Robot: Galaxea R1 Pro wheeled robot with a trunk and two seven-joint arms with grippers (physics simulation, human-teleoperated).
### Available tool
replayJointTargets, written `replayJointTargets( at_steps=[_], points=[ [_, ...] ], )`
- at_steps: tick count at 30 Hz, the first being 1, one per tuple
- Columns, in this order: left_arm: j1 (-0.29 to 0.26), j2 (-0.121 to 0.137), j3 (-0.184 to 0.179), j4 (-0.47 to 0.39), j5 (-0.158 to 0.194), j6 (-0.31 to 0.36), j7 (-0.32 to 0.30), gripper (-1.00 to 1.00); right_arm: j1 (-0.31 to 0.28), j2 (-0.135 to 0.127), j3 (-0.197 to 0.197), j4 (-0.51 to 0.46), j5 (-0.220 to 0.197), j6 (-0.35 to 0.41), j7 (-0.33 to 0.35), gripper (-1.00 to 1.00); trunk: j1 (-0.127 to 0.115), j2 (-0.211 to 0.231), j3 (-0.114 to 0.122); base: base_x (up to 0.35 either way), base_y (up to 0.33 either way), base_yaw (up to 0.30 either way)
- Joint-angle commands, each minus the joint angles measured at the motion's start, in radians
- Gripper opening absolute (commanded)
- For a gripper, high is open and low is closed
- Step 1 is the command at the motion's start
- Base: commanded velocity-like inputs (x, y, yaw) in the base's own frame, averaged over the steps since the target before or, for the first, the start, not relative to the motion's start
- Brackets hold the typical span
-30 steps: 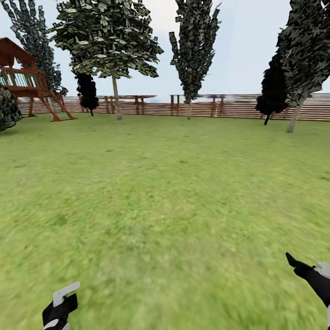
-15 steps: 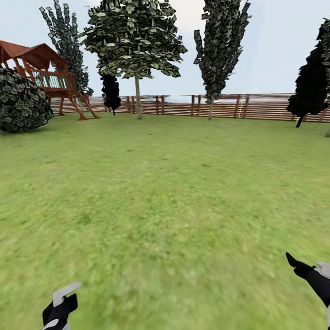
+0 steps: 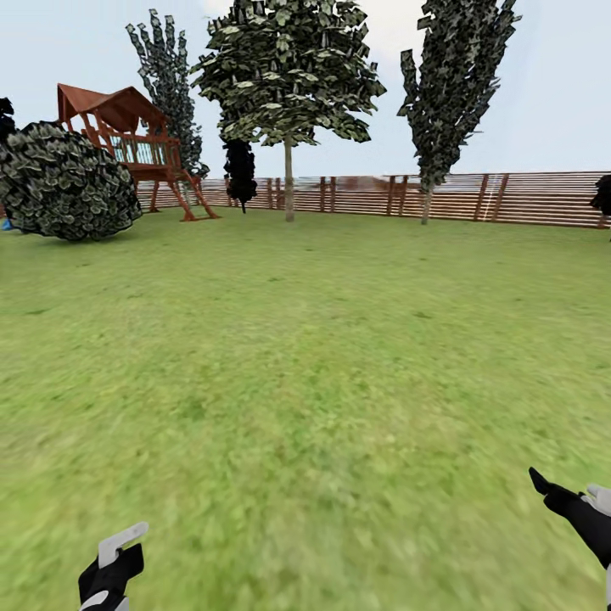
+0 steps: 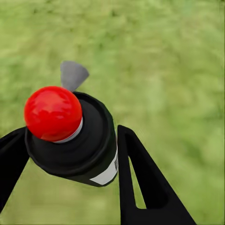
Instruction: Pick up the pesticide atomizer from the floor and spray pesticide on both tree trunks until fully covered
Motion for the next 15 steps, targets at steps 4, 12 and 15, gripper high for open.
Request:
replayJointTargets(
  at_steps=[4,12,15],
  points=[
    [0.000,0.003,0.005,0.000,0.000,0.000,0.000,-1.00,0.000,0.000,0.005,0.000,0.056,0.000,0.000,1.00,0.000,0.000,0.000,0.269,0.216,0.007],
    [0.000,0.017,0.013,0.000,0.000,0.000,-0.001,-1.00,0.000,0.000,0.003,0.059,0.126,0.000,0.000,1.00,0.000,0.000,0.000,0.296,0.189,0.000],
    [0.000,0.021,0.014,0.000,0.000,0.000,-0.001,-1.00,0.000,0.000,0.003,0.065,0.126,0.000,0.000,1.00,0.000,0.000,0.000,0.320,0.097,0.000]
  ],
)
